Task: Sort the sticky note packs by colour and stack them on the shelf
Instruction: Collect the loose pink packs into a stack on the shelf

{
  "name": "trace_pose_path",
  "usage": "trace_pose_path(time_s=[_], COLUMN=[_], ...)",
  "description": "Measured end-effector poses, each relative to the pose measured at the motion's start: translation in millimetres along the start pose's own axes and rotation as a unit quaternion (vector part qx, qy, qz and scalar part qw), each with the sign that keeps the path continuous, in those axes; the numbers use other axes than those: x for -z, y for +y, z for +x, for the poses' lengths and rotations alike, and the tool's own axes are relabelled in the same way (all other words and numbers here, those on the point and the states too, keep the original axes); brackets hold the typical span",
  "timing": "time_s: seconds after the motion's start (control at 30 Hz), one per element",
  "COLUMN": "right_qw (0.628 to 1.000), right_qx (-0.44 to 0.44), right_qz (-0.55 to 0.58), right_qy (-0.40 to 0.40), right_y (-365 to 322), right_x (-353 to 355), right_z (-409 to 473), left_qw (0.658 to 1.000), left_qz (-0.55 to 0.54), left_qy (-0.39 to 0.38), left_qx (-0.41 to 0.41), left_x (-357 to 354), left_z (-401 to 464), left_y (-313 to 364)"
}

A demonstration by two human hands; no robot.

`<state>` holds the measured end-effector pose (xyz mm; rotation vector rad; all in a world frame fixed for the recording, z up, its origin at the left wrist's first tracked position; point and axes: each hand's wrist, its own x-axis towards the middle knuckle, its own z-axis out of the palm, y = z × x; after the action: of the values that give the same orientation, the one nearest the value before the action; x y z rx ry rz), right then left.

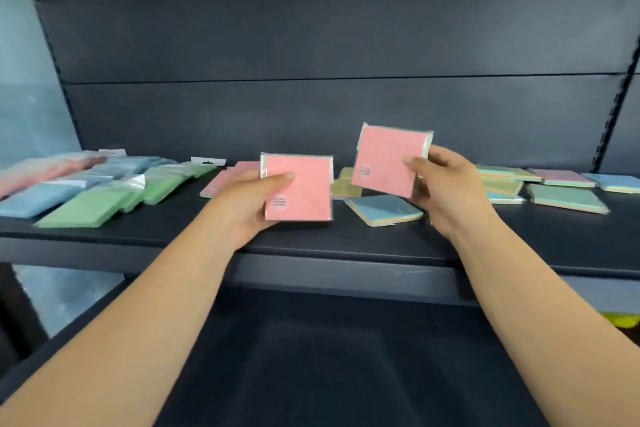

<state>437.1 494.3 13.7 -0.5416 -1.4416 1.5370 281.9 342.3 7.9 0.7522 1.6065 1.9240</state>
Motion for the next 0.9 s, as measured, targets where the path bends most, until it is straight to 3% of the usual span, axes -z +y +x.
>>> trace_pose_path(time_s=[0.23,0.37,0.5,0.63,0.77,0.9], right_qw=[1.0,0.998,0.995,0.991,0.981,0.965], right_qx=[-0.025,-0.059,-0.093,-0.125,-0.165,-0.189], right_qz=[-0.004,-0.009,-0.021,-0.034,-0.036,-0.074], right_qy=[-0.014,-0.016,-0.02,-0.038,-0.096,-0.165], right_y=[17,21,25,31,41,50], right_x=[-95,-119,-133,-143,-162,-190], right_z=[-3,0,2,2,-3,-7], left_qw=[0.984,0.921,0.87,0.859,0.892,0.9], left_qz=[0.152,0.374,0.483,0.504,0.44,0.417], left_qy=[0.079,0.104,0.082,0.068,0.1,0.085], left_qx=[0.044,0.04,0.064,0.061,0.02,-0.098], left_x=[123,139,139,137,140,148], left_z=[66,88,98,98,88,64], left_y=[10,4,4,3,8,12])
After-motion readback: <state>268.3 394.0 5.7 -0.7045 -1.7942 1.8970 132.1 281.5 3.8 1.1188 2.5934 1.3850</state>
